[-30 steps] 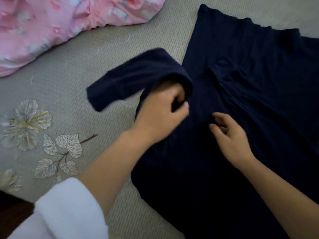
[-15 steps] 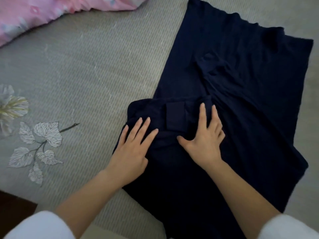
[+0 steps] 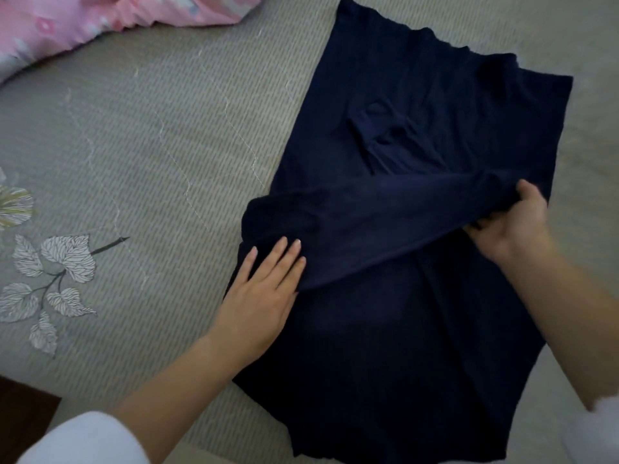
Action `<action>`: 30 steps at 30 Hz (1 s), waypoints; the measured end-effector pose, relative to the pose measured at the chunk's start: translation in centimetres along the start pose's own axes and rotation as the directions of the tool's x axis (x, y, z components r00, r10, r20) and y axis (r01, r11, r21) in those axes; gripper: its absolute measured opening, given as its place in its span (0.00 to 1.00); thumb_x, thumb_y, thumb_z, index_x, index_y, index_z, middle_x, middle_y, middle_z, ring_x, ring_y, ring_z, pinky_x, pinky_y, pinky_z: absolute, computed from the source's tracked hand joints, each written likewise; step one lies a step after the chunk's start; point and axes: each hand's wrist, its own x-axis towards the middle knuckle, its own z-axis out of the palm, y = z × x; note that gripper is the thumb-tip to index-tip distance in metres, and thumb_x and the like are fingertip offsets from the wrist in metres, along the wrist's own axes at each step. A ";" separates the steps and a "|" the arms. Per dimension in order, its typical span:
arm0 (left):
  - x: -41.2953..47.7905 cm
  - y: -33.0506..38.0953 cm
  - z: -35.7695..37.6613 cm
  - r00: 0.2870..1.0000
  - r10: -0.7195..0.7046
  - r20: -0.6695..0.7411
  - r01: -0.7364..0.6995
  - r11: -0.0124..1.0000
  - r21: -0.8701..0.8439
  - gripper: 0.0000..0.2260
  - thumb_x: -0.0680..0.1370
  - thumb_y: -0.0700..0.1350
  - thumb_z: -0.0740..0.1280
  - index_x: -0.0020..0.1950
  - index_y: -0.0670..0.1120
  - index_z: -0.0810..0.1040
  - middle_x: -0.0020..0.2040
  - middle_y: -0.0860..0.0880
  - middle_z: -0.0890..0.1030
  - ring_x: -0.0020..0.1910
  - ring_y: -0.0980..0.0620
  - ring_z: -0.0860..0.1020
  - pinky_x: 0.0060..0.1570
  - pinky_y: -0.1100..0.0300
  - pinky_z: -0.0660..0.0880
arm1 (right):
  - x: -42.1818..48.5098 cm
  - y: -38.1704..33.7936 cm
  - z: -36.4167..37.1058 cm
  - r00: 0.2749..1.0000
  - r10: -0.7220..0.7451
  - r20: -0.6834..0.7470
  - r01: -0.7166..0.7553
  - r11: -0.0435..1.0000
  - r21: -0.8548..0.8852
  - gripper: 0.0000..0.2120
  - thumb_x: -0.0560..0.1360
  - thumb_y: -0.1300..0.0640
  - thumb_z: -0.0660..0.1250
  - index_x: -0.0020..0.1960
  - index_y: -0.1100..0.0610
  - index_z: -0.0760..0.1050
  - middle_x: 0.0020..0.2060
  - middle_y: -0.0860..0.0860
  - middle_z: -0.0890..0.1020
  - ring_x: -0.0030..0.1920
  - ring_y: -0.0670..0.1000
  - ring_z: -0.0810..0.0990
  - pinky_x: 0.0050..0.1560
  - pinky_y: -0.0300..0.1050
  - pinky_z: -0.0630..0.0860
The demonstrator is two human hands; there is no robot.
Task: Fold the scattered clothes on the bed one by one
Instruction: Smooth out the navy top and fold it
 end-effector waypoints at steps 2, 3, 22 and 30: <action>-0.1 1.1 0.0 0.999 0.043 0.012 -0.043 0.999 -0.015 0.22 0.79 0.49 0.53 0.71 0.45 0.71 0.74 0.46 0.67 0.74 0.48 0.62 0.69 0.45 0.59 | 0.5 0.4 -0.9 0.999 0.024 0.049 -0.019 0.995 -0.099 0.23 0.76 0.48 0.66 0.69 0.52 0.69 0.60 0.52 0.78 0.57 0.53 0.78 0.52 0.50 0.79; -0.1 1.6 0.0 0.998 0.065 0.022 -0.065 0.998 -0.022 0.22 0.80 0.50 0.53 0.72 0.46 0.69 0.74 0.46 0.66 0.75 0.48 0.60 0.70 0.45 0.58 | 0.7 0.3 -0.9 0.999 -0.013 0.053 0.021 0.987 -0.158 0.23 0.74 0.55 0.69 0.68 0.53 0.70 0.59 0.52 0.79 0.57 0.53 0.79 0.50 0.48 0.80; 2.5 0.4 2.9 0.924 -0.322 0.209 0.341 0.938 -0.066 0.35 0.74 0.68 0.37 0.75 0.54 0.32 0.75 0.44 0.29 0.73 0.48 0.28 0.73 0.47 0.35 | -2.4 8.9 -4.1 0.782 -0.087 0.617 0.525 -0.442 -0.728 0.36 0.79 0.34 0.45 0.77 0.48 0.32 0.76 0.52 0.33 0.75 0.53 0.31 0.74 0.54 0.33; -2.9 1.9 2.4 0.934 -0.038 0.355 0.057 0.997 -0.044 0.34 0.73 0.68 0.33 0.74 0.56 0.28 0.73 0.49 0.25 0.72 0.52 0.25 0.71 0.51 0.30 | -9.1 11.6 -13.0 0.719 -0.127 0.683 0.565 -0.466 -0.681 0.32 0.78 0.37 0.43 0.78 0.48 0.42 0.78 0.49 0.42 0.77 0.50 0.37 0.76 0.50 0.36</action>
